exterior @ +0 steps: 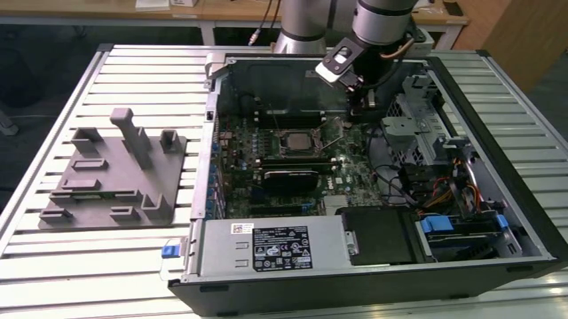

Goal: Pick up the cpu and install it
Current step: 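Close the cpu cover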

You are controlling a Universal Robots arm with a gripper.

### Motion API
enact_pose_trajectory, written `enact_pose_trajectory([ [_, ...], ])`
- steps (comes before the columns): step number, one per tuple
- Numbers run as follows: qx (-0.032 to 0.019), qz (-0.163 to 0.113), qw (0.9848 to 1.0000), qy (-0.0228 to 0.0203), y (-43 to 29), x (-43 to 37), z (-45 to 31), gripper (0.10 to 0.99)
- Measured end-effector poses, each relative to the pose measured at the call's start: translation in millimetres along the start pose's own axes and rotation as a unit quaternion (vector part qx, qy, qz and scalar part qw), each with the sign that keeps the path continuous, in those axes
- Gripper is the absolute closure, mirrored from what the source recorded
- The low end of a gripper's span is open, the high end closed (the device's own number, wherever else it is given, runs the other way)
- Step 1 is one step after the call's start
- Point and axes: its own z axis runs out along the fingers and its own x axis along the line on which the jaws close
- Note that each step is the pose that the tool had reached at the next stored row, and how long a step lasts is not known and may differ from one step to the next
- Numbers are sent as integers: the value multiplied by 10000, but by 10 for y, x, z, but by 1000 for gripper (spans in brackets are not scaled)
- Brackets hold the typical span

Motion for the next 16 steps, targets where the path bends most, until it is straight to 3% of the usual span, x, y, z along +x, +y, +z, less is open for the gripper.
enact_pose_trajectory([
  [5, 0, 0, 10000, 1, 82, -1, 6, 980],
  [16, 15, 0, 10000, 0, 90, -4, 177, 980],
])
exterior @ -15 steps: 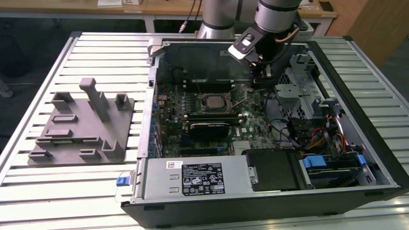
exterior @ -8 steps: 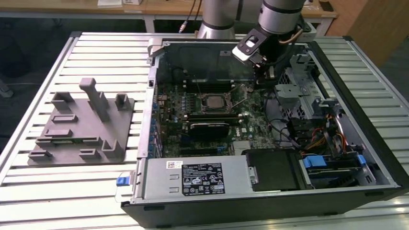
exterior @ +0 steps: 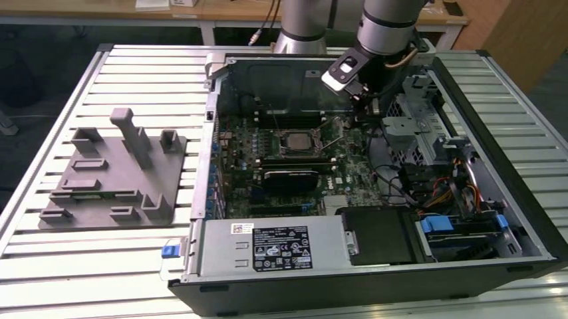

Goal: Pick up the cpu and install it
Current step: 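Close the cpu cover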

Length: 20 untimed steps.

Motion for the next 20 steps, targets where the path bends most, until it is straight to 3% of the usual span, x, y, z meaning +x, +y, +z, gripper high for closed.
enact_pose_trajectory([
  [5, 11, 0, 10000, 0, 1, -1, 74, 980],
  [14, 12, 0, 10000, 1, -3, -1, 79, 980],
  [20, 12, 0, 10000, 0, -76, 1, 78, 980],
])
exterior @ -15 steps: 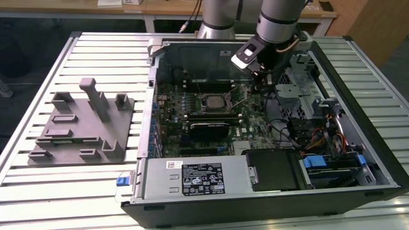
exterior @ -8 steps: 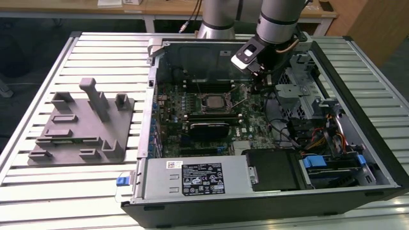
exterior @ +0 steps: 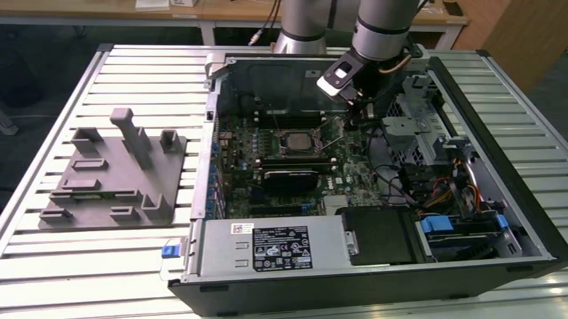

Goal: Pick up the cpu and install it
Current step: 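Close the cpu cover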

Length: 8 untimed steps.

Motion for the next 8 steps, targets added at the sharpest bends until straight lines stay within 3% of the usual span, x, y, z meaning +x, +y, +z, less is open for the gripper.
enact_pose_trajectory([
  [8, 0, 0, 10000, 1, -127, 4, -2, 980],
])
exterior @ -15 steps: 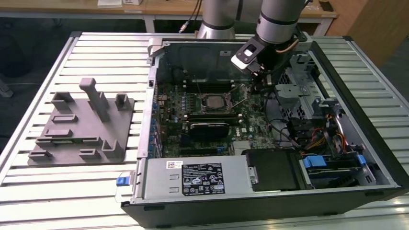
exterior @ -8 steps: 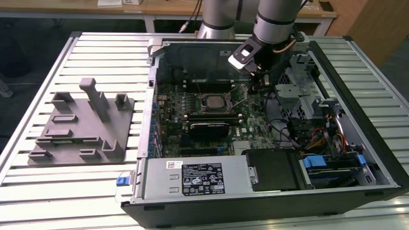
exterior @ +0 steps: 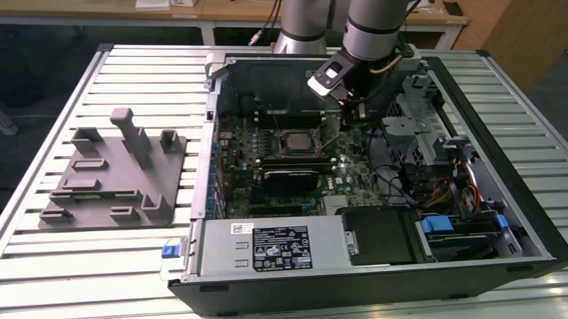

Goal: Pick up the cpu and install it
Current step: 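Close the cpu cover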

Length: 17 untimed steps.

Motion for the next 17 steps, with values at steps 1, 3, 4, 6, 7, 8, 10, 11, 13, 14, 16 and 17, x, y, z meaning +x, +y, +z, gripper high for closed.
enact_pose_trajectory([
  [1, 0, 0, 10000, 0, -19, 2, 0, 980],
  [3, 0, 1, 10000, 0, -60, 7, -1, 980],
  [4, 0, 2, 10000, 0, -79, 9, -2, 980],
  [6, 0, 3, 10000, -1, -117, 13, -3, 980],
  [7, 0, 3, 10000, -1, -138, 15, -3, 980],
  [8, 0, 4, 10000, 0, -161, 18, -3, 980],
  [10, 0, 7, 10000, 0, -218, 24, -4, 980],
  [11, -1, 8, 10000, 0, -246, 26, -5, 980],
  [13, -1, 11, 10000, -1, -300, 30, -6, 980],
  [14, -1, 12, 10000, -1, -324, 33, -7, 980],
  [16, -1, 14, 10000, -1, -367, 36, -7, 980],
  [17, -1, 15, 10000, 0, -385, 38, -8, 980],
])
